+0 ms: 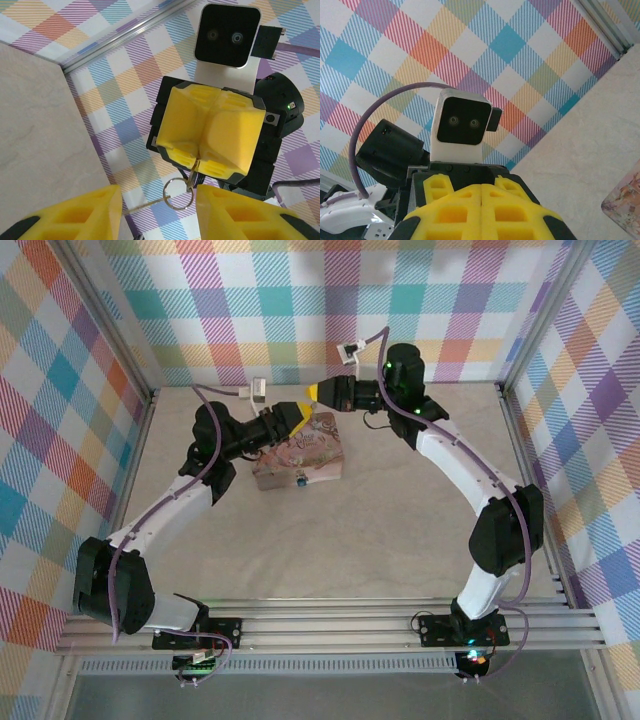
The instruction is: Unlock the padlock with the key
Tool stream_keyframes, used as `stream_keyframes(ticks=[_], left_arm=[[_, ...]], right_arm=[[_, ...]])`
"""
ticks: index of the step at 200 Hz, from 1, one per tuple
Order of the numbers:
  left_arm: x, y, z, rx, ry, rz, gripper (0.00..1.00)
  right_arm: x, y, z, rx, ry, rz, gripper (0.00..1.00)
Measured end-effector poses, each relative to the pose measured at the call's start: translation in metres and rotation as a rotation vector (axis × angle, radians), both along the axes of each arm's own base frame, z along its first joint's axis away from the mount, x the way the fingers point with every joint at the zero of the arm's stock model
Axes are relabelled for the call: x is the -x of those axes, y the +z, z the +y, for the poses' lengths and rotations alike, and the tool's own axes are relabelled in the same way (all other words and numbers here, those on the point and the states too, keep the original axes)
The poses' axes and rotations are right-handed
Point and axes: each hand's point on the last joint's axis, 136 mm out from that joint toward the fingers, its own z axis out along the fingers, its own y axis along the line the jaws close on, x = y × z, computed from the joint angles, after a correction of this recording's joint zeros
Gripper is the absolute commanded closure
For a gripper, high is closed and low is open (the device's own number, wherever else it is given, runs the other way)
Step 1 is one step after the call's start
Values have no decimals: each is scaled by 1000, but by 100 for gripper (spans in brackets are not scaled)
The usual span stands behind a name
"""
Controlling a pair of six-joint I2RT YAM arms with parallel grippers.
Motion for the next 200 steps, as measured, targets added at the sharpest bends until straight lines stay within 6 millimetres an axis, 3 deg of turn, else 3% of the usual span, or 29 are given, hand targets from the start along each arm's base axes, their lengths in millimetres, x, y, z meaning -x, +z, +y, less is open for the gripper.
stream_keyframes(ticks=[28,54,87,108,114,125,138,147,173,200], left_arm=[[-1,11,-2,12,-3,-19,65],[0,13,-8,15,-26,-19,79],[1,14,-13,11,-42,-24,84],[1,14,-14,9,-49,-21,100],[1,14,-15,6,-52,-28,100],[0,15,-16,3,-53,-30,100],[1,14,-16,-12,-56,-44,100],[4,13,-18,-29,-67,-59,100],[11,10,-17,-98,-70,-135,100],[26,24,-11,-138,-67,-260,100]], right_arm=[[3,-3,1,2,4,20,100],[3,-3,-1,2,-12,25,100],[0,-4,-3,0,-36,41,100],[0,-3,-2,-3,-37,49,100],[0,-3,-3,-5,-42,50,100],[-1,-2,-3,-7,-49,53,90],[-2,-2,-4,-6,-59,65,68],[-4,-3,-4,-3,-71,69,60],[-7,-3,-11,9,-111,100,55],[-7,13,-27,-12,-142,98,59]])
